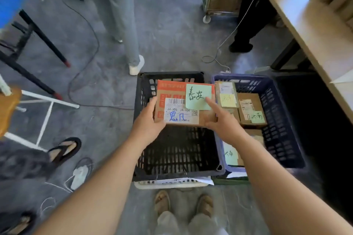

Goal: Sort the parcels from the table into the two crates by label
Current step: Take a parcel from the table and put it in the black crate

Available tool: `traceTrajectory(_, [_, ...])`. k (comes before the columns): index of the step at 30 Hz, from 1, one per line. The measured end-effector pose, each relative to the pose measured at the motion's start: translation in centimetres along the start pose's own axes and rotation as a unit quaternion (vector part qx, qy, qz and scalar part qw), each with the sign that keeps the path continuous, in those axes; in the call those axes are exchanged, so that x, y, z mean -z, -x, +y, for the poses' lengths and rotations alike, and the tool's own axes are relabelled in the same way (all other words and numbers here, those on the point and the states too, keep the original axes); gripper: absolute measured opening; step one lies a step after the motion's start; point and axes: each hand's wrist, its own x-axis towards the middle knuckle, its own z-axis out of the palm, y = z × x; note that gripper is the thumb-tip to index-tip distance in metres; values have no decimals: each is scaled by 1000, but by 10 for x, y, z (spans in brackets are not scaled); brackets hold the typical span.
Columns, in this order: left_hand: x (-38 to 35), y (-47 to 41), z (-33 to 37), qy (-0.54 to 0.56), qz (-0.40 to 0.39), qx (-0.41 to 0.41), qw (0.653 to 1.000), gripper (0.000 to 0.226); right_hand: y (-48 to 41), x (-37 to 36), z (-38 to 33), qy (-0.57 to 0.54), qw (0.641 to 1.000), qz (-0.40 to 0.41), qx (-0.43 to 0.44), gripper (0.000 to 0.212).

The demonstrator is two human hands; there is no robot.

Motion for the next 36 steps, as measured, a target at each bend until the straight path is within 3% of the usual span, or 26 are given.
traceTrajectory(9, [-45, -52, -88, -116, -10, 56, 992, 77, -73, -65, 43, 61, 996, -65, -17, 82])
traceTrajectory(20, [-110, -125, -197, -211, -34, 111, 971, 53, -158, -169, 111, 84, 985, -141, -47, 72])
traceTrajectory(26, [-130, -180, -227, -259, -13, 137, 956, 50, -216, -198, 128, 26, 987, -135, -79, 60])
traceTrajectory(36, [-146, -220, -264, -264, -47, 211, 940, 64, -269, -237, 136, 41, 983, -161, -79, 53])
